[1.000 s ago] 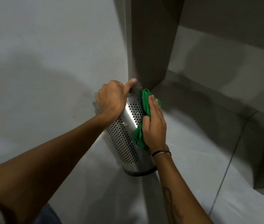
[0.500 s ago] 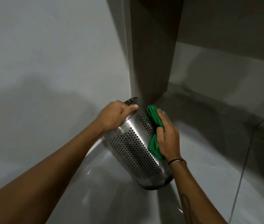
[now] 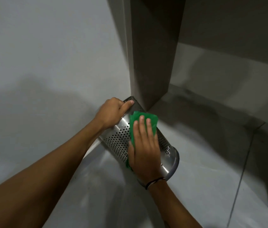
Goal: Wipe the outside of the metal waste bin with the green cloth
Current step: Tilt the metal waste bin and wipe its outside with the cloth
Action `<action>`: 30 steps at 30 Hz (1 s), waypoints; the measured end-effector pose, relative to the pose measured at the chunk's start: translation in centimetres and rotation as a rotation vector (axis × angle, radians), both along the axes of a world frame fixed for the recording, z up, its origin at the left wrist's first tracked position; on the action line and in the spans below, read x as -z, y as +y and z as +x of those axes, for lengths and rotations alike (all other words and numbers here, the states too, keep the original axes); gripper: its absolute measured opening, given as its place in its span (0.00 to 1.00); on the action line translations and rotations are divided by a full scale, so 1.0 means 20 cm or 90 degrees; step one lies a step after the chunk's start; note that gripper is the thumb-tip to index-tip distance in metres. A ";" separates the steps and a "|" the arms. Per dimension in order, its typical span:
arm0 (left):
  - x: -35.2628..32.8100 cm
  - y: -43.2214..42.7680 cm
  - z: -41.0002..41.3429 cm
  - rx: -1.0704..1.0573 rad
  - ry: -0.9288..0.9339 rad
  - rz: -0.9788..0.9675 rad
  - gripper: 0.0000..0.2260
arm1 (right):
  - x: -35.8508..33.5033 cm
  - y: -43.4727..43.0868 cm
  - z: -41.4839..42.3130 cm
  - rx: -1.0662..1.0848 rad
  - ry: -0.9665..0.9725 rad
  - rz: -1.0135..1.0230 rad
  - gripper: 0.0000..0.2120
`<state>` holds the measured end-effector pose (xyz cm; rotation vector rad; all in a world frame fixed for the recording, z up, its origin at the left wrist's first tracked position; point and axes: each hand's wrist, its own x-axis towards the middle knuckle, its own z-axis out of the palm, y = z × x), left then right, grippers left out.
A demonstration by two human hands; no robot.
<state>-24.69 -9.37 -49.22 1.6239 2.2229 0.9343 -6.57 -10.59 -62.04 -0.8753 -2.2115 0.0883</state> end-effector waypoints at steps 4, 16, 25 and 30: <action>-0.02 0.00 0.02 -0.002 0.015 -0.011 0.32 | 0.04 0.01 0.02 -0.032 -0.058 0.063 0.35; -0.06 0.06 0.05 0.013 0.076 -0.029 0.31 | -0.01 0.02 0.00 0.143 0.013 -0.064 0.30; -0.05 0.09 0.04 0.007 0.084 -0.025 0.31 | -0.02 0.03 0.00 0.126 0.000 -0.058 0.28; -0.04 0.07 0.03 -0.002 0.096 -0.025 0.31 | 0.06 -0.05 0.01 -0.058 -0.084 0.065 0.30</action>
